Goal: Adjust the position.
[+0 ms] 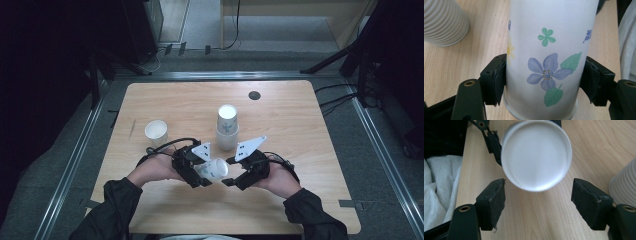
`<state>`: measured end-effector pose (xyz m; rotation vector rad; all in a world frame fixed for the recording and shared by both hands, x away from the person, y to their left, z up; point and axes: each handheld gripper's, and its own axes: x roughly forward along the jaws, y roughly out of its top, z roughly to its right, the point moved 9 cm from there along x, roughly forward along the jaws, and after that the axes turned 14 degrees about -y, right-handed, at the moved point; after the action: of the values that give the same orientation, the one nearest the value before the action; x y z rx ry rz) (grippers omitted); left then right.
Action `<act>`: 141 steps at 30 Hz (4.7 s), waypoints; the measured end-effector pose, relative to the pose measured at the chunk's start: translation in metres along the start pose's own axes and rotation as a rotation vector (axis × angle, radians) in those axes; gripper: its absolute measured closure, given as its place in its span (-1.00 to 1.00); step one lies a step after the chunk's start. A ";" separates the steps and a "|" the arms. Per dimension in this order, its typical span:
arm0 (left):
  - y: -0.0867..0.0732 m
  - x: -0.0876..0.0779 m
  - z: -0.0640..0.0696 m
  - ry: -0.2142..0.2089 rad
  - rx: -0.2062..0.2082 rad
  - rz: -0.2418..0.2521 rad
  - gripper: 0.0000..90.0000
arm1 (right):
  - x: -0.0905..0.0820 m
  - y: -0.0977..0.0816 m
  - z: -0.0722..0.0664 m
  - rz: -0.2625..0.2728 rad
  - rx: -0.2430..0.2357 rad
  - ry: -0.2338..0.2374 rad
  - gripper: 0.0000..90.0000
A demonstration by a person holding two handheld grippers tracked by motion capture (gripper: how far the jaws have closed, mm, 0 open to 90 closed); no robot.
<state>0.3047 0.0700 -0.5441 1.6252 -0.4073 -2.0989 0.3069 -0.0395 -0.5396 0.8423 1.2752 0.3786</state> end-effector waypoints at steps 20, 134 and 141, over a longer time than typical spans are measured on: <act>0.009 0.017 0.006 -0.033 0.079 -0.040 -0.35 | 0.008 0.006 -0.016 0.006 -0.072 0.009 -0.24; 0.013 0.004 0.000 -0.037 -0.005 -0.021 -0.48 | 0.001 -0.003 -0.006 -0.006 -0.066 -0.001 -0.43; 0.013 0.008 0.001 -0.037 -0.005 -0.032 -0.48 | 0.005 -0.004 -0.009 -0.022 -0.083 -0.002 -0.37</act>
<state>0.3040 0.0551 -0.5441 1.6025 -0.3910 -2.1541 0.2994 -0.0355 -0.5461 0.7577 1.2576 0.4102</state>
